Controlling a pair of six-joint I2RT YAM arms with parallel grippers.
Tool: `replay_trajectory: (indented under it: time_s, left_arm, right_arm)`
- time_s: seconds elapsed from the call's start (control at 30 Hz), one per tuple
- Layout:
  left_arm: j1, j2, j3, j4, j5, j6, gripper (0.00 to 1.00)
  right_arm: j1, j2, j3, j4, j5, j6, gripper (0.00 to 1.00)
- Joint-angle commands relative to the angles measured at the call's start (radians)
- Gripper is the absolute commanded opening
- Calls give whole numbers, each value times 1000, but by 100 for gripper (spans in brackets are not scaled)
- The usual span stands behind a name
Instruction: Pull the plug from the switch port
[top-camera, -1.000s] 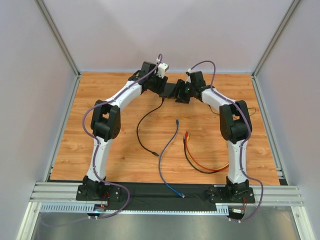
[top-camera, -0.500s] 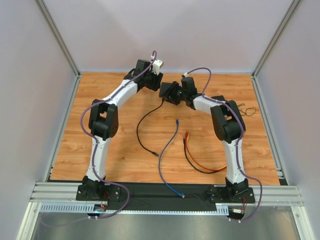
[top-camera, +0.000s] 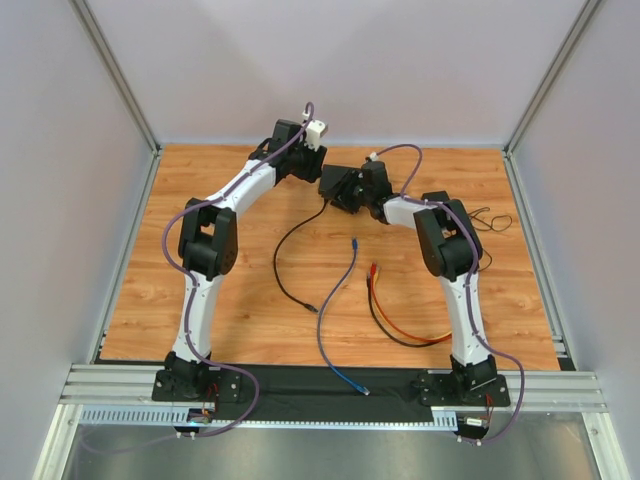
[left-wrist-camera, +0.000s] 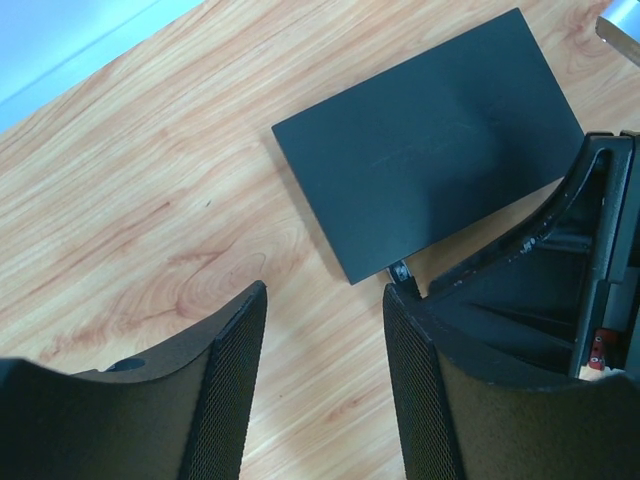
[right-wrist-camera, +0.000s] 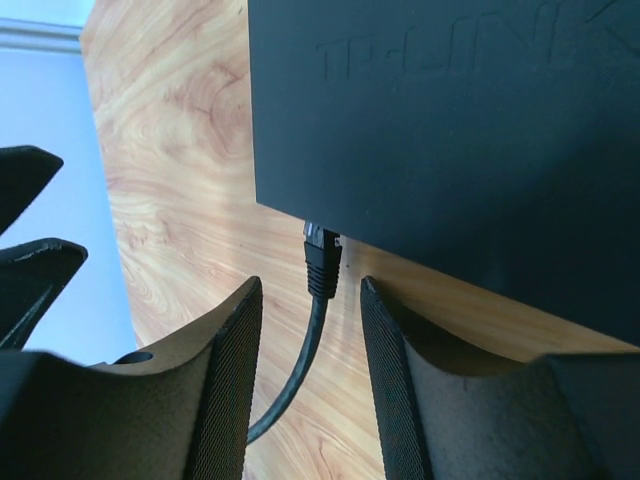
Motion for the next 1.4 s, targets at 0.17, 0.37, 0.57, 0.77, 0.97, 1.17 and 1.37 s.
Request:
replay_trajectory:
  time_s: [0.17, 0.37, 0.57, 0.77, 0.97, 1.17, 1.37]
  left_arm:
    - [-2, -8, -13, 45, 6, -11, 57]
    - [-2, -23, -39, 50, -9, -8, 58]
    - [-2, -66, -115, 94, -32, -34, 57]
    - [-2, -120, -206, 134, -86, -23, 57]
    - [0, -74, -139, 119, -101, -63, 57]
    - [28, -19, -103, 151, -53, -181, 58]
    - [57, 27, -96, 194, 40, -290, 59]
  right_arm:
    - [3, 74, 21, 64, 74, 125, 42]
    - [1, 94, 26, 58, 103, 175, 41]
    - [-12, 129, 52, 27, 80, 201, 41]
    - [-55, 135, 121, -77, -7, 77, 42]
    - [-77, 34, 84, -137, -89, -136, 54]
    - [-81, -117, 9, -177, -23, -292, 58]
    - [-117, -236, -48, -230, 88, -363, 65]
